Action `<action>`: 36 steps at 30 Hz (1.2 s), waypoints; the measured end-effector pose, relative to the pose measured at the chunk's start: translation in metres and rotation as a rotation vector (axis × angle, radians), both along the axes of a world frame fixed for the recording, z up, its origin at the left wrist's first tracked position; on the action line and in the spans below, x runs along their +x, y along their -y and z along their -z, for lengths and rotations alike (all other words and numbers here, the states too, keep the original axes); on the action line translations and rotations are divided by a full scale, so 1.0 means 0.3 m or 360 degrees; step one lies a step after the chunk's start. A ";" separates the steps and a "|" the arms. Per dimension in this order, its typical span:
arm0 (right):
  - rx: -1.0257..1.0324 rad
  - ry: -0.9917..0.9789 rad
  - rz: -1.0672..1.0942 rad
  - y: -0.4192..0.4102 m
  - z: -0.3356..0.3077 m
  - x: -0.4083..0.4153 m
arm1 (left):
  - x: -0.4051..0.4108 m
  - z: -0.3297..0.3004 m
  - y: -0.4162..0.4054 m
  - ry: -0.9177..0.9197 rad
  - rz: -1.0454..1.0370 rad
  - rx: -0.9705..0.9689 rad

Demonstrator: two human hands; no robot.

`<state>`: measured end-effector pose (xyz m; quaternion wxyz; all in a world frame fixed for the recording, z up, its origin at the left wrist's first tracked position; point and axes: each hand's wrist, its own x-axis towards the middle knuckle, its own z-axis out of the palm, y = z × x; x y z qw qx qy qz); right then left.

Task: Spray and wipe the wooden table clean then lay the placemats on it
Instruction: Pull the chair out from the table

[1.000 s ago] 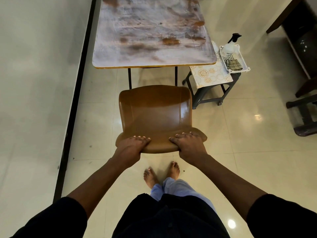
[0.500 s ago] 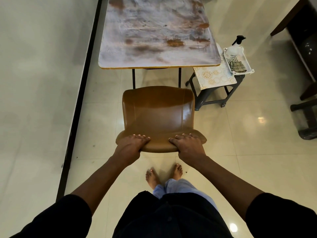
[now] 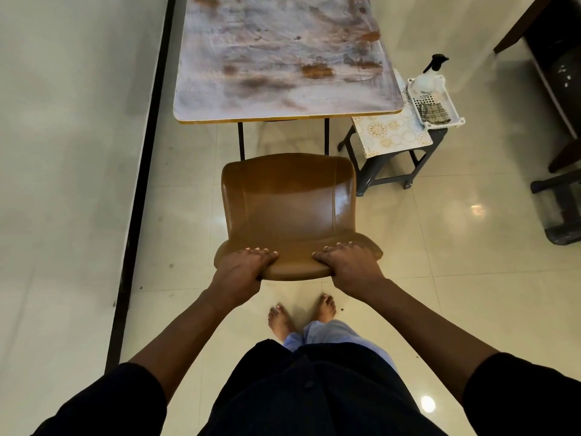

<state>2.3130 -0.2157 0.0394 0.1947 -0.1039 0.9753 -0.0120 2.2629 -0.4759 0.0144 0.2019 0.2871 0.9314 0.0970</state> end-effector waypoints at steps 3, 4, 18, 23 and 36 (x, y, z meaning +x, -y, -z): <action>0.0013 0.0017 -0.0050 -0.005 0.003 -0.004 | 0.000 0.001 0.000 0.0006 0.0037 -0.0013; 0.0001 0.0026 -0.0058 -0.006 0.006 -0.005 | -0.001 0.000 0.002 -0.0003 0.0055 -0.0014; -0.0214 0.0036 0.0018 -0.093 0.009 0.018 | -0.029 -0.035 -0.002 0.0004 0.0134 -0.0142; -0.0207 -0.0033 0.0061 -0.076 0.016 0.022 | -0.009 -0.027 -0.007 -0.0099 0.0054 -0.0091; -0.0193 -0.0156 0.0052 -0.063 0.041 0.045 | -0.008 -0.033 0.000 -0.0166 0.0063 -0.0071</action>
